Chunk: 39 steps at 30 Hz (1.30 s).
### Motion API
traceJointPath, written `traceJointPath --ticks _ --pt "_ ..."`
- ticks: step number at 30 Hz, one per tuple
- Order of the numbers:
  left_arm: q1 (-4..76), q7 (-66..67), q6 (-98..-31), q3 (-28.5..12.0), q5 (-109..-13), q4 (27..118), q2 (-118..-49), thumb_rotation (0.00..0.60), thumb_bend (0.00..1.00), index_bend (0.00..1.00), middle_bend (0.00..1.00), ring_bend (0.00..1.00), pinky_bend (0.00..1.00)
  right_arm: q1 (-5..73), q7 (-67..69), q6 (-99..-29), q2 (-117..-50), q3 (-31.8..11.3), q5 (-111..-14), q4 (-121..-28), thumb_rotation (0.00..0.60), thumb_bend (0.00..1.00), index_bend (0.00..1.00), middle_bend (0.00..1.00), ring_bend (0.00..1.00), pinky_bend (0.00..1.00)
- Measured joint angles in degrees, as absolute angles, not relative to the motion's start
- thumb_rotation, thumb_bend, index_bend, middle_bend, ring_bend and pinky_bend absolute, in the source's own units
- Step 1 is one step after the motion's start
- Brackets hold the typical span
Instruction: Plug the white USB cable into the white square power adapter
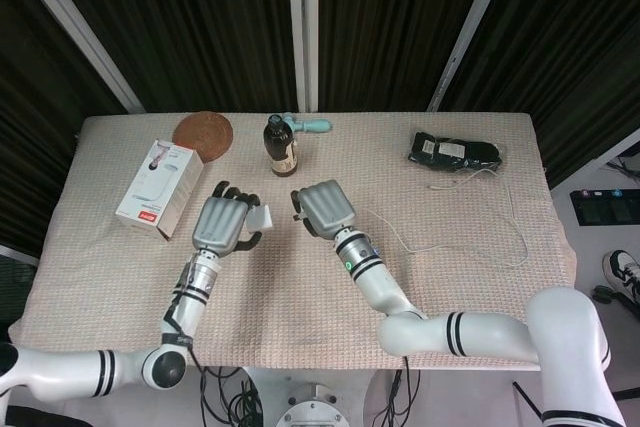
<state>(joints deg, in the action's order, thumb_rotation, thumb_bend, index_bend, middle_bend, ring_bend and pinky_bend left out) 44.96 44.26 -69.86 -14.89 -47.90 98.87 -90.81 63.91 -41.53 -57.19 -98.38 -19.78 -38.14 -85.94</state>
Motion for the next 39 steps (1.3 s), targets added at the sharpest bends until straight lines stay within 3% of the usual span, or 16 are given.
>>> traceJointPath --ticks 39 --pt "49.1 51.7 -74.3 -14.8 -45.7 98.0 -94.7 0.52 0.29 0.45 0.44 0.23 0.15 68.1 -40.3 -59.3 -102.9 -22.2 -30.6 -81.5 0.6 0.33 0.62 0.57 0.69 0.9"
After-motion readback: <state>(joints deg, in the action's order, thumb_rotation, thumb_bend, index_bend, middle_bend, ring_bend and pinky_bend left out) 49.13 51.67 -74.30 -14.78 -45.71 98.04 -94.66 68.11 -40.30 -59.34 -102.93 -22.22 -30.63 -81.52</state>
